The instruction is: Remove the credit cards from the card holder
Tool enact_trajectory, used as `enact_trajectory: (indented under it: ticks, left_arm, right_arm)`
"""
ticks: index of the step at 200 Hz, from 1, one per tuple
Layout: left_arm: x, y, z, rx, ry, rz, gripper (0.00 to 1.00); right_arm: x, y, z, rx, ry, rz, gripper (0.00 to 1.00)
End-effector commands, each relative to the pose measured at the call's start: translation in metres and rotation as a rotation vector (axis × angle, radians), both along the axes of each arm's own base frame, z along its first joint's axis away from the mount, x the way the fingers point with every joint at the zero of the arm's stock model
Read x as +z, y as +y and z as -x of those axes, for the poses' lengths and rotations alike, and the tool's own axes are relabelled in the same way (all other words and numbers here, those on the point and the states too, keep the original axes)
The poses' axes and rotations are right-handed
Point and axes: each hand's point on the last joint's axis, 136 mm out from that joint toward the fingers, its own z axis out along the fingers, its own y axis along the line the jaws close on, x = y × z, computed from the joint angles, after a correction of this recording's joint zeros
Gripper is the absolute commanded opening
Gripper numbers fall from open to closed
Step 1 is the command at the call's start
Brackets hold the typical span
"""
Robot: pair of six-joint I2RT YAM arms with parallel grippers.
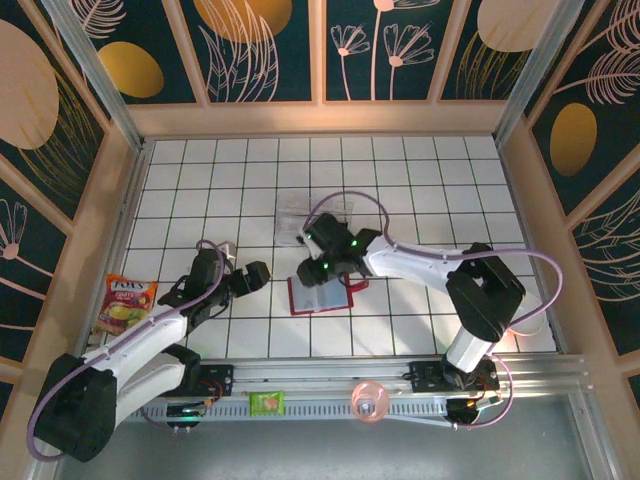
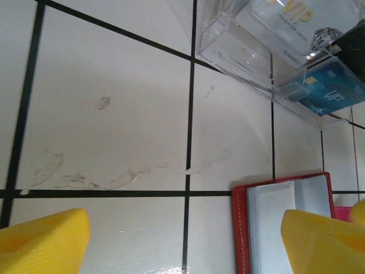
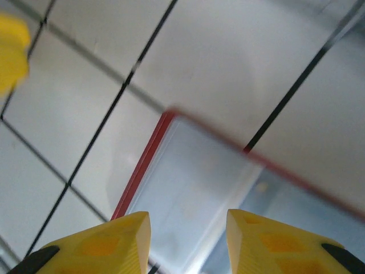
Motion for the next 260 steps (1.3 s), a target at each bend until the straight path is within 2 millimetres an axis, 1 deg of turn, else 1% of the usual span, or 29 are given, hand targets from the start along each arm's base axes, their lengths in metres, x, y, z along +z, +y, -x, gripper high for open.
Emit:
enact_trajectory:
  ticks: [1, 10, 16, 45, 79, 104, 118, 131, 142, 165, 193, 209, 219, 223, 230, 241, 247, 251, 260]
  left_arm:
    - [0.005, -0.010, -0.001, -0.035, -0.006, 0.055, 0.85]
    - [0.003, -0.010, 0.001, -0.033, 0.000, 0.058, 0.84]
    - [0.002, -0.010, 0.002, -0.033, 0.003, 0.059, 0.83]
    - [-0.001, -0.011, 0.005, -0.041, 0.014, 0.072, 0.81]
    - [-0.005, -0.013, 0.008, -0.051, 0.026, 0.079, 0.78]
    - [-0.007, -0.015, 0.009, -0.060, 0.033, 0.090, 0.74]
    - [-0.008, -0.017, 0.010, -0.068, 0.037, 0.095, 0.70]
    - [-0.007, -0.018, 0.011, -0.074, 0.039, 0.103, 0.67]
    - [-0.006, -0.022, 0.012, -0.088, 0.039, 0.113, 0.64]
    - [-0.003, -0.033, 0.015, -0.118, 0.037, 0.121, 0.55]
    - [-0.002, -0.052, 0.018, -0.169, 0.042, 0.115, 0.47]
    - [-0.003, -0.057, 0.019, -0.172, 0.052, 0.117, 0.46]
    - [-0.003, -0.055, 0.017, -0.161, 0.052, 0.110, 0.48]
    - [-0.003, -0.054, 0.017, -0.154, 0.052, 0.105, 0.51]
    - [-0.002, -0.051, 0.016, -0.139, 0.049, 0.096, 0.58]
    - [0.001, -0.046, 0.014, -0.116, 0.036, 0.080, 0.69]
    - [0.001, -0.043, 0.013, -0.099, 0.031, 0.072, 0.73]
    - [0.002, -0.041, 0.013, -0.089, 0.027, 0.065, 0.75]
    - [0.004, -0.037, 0.012, -0.072, 0.018, 0.055, 0.78]
  right_arm:
    - [-0.009, 0.007, 0.032, 0.054, 0.028, 0.037, 0.40]
    - [-0.015, 0.010, 0.034, 0.067, 0.003, 0.073, 0.40]
    - [-0.018, 0.010, 0.032, 0.064, -0.018, 0.101, 0.40]
    - [-0.024, 0.014, 0.026, 0.072, -0.092, 0.157, 0.41]
    - [-0.041, 0.017, 0.034, 0.115, -0.113, 0.228, 0.41]
    - [-0.053, 0.015, 0.037, 0.119, -0.115, 0.270, 0.37]
    - [-0.057, 0.013, 0.038, 0.117, -0.115, 0.286, 0.30]
    - [-0.057, 0.012, 0.037, 0.104, -0.121, 0.284, 0.19]
    - [-0.053, 0.013, 0.036, 0.085, -0.130, 0.256, 0.11]
    - [-0.038, 0.021, 0.031, 0.050, -0.136, 0.149, 0.00]
    - [-0.023, 0.029, 0.025, 0.027, -0.143, 0.047, 0.00]
    - [-0.016, 0.030, 0.022, 0.013, -0.143, 0.009, 0.00]
    - [-0.013, 0.029, 0.022, 0.010, -0.149, 0.009, 0.00]
    - [-0.012, 0.028, 0.021, 0.007, -0.153, 0.013, 0.00]
    - [-0.012, 0.026, 0.020, 0.005, -0.157, 0.022, 0.00]
    - [-0.015, 0.023, 0.022, 0.016, -0.154, 0.046, 0.18]
    - [-0.018, 0.022, 0.024, 0.022, -0.150, 0.062, 0.27]
    - [-0.020, 0.021, 0.024, 0.025, -0.150, 0.076, 0.31]
    - [-0.028, 0.019, 0.025, 0.027, -0.152, 0.113, 0.35]
